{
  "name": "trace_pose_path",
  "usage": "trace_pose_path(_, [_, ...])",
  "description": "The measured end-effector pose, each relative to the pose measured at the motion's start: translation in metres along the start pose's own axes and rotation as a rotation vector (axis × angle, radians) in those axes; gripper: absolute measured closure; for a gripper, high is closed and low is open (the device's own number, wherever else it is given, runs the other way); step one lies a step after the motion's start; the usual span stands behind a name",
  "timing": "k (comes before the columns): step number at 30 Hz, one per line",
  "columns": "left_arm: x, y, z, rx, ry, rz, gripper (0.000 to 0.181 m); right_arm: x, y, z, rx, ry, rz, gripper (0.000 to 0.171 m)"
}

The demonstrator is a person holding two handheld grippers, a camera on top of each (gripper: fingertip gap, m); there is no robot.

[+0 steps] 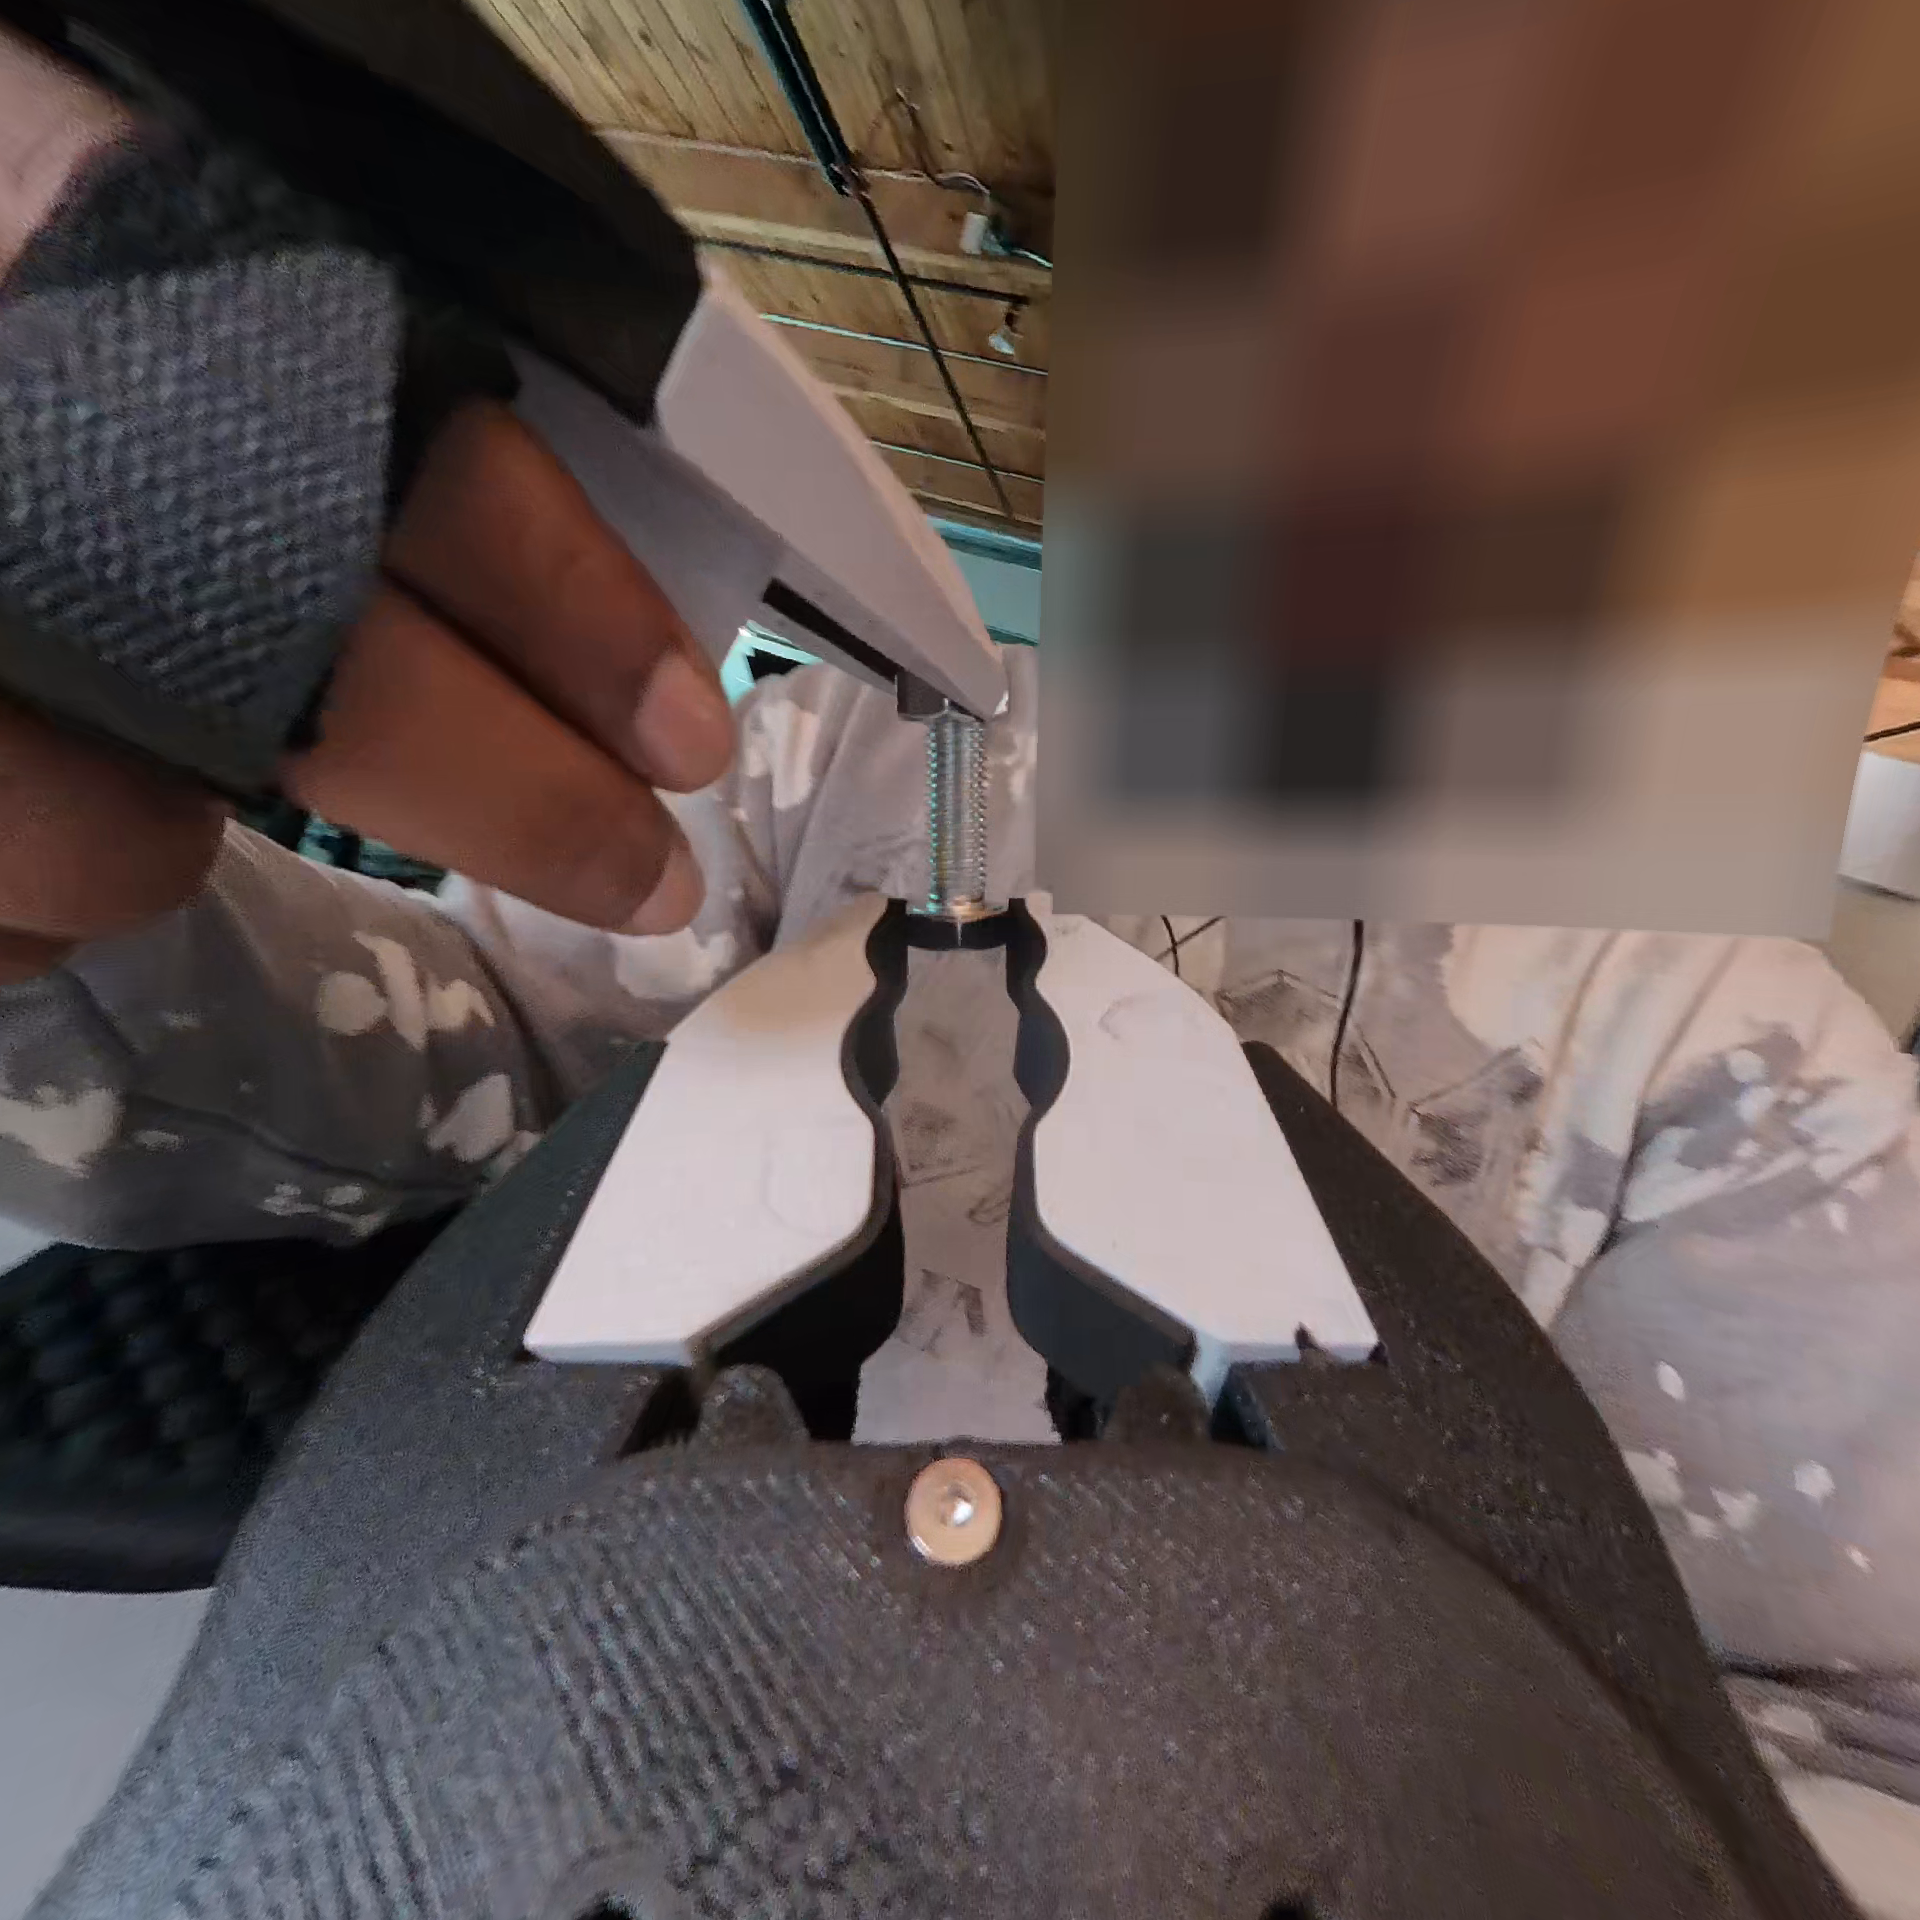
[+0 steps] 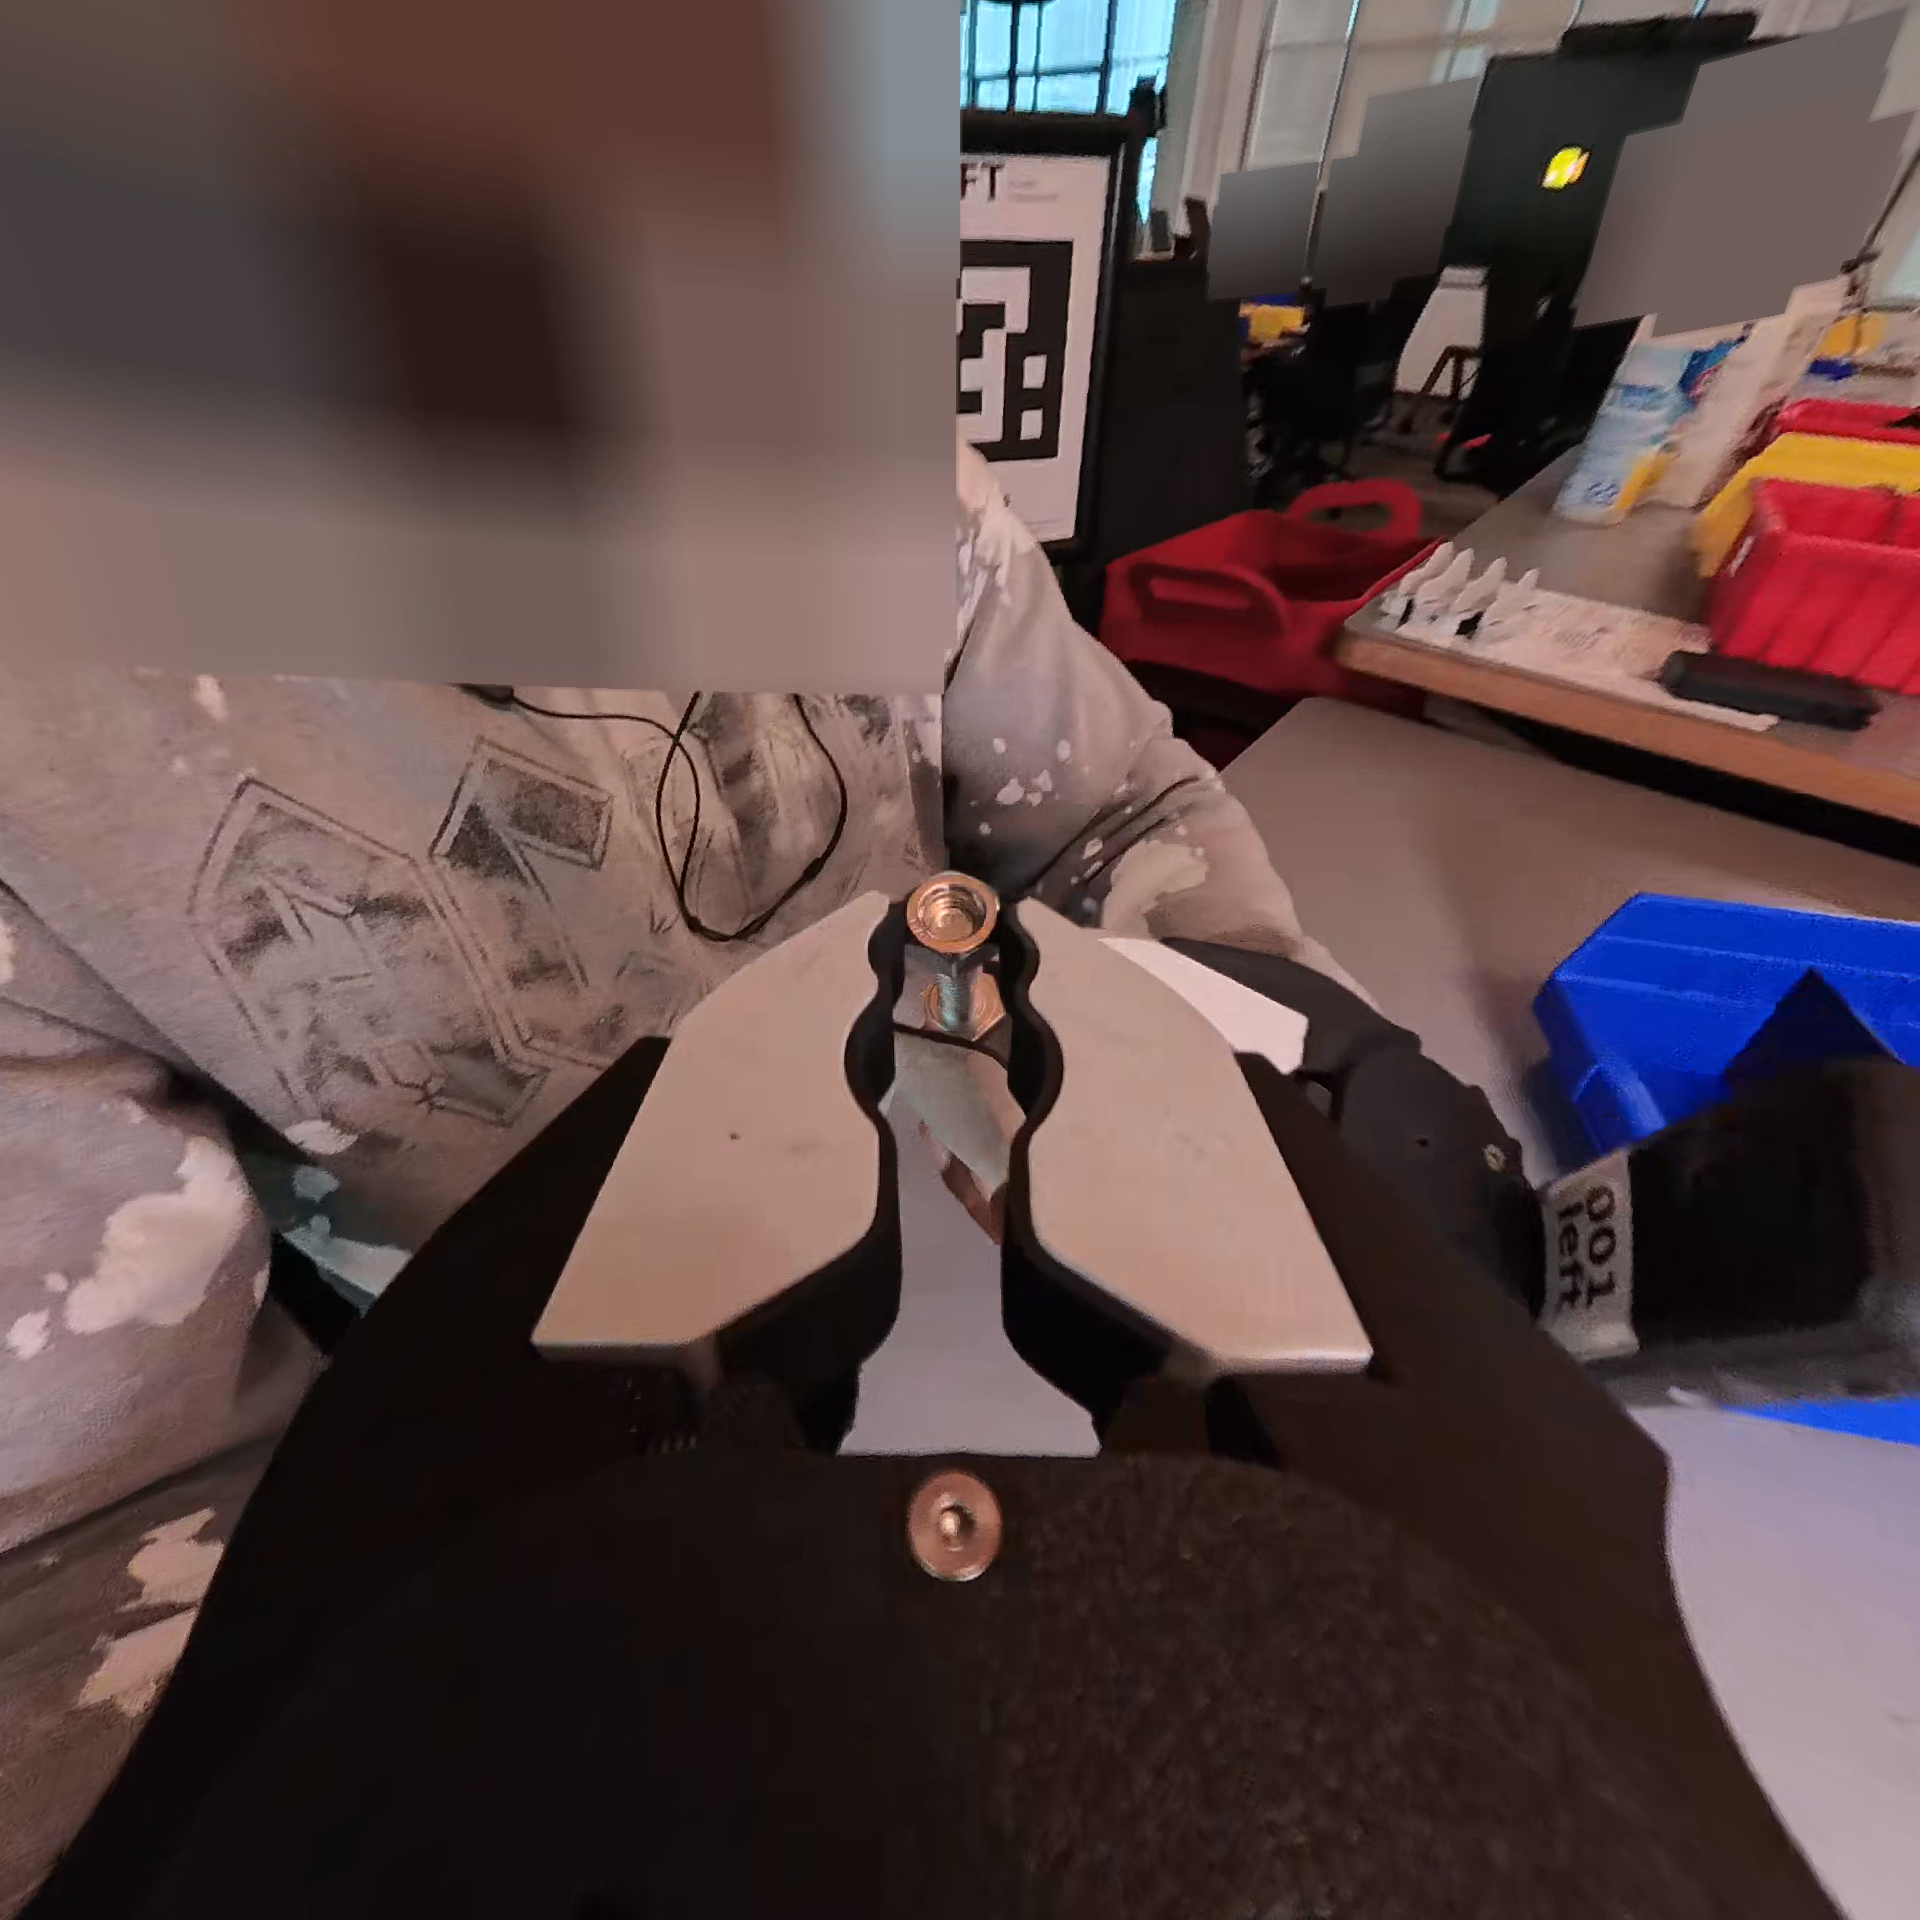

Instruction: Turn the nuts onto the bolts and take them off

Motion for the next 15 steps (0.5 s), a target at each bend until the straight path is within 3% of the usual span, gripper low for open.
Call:
trace_pose_path(9, [0.003,0.021,0.004,-0.081,0.112,-0.06,0.162,-0.007,0.009,0.025,-0.184,-0.026,-0.018,0.154])
trace_pose_path(12, [-0.002,0.009,-0.001,0.007,0.008,0.038,0.162,-0.005,0.003,0.019,-0.184,0.049,-0.018,0.154])
trace_pose_path(15, [-0.017,-0.024,-0.02,0.206,-0.263,0.182,0.162,0.012,-0.007,-0.007,-0.164,0.301,-0.04,0.14])
Point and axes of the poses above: each gripper's, where its closed fingertips meet, z out along the fingers, y out of its underside, x = y × z across the jaws, the point moved 3 cm from there along -z, back along the fingers, and after that the axes turned 15 degrees about -y, right-handed, at the moved point
